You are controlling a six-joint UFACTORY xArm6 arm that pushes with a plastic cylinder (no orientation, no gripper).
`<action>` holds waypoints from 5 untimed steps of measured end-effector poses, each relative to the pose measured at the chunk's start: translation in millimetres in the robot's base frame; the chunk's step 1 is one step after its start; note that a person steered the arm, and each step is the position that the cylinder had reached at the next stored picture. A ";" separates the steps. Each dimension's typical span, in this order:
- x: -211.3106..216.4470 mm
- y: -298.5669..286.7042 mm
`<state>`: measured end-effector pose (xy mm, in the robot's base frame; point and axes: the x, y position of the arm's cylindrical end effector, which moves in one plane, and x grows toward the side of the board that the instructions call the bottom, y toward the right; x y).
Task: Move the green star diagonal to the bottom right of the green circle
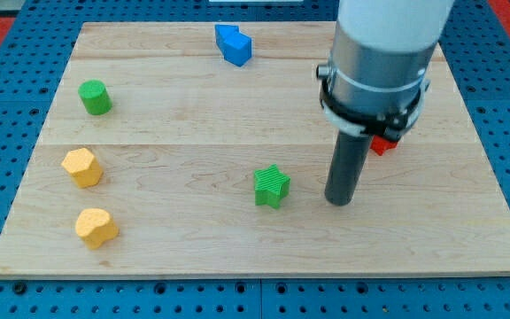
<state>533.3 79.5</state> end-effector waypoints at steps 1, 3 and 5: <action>0.0 -89.5; -56.7 -108.0; -71.1 -110.4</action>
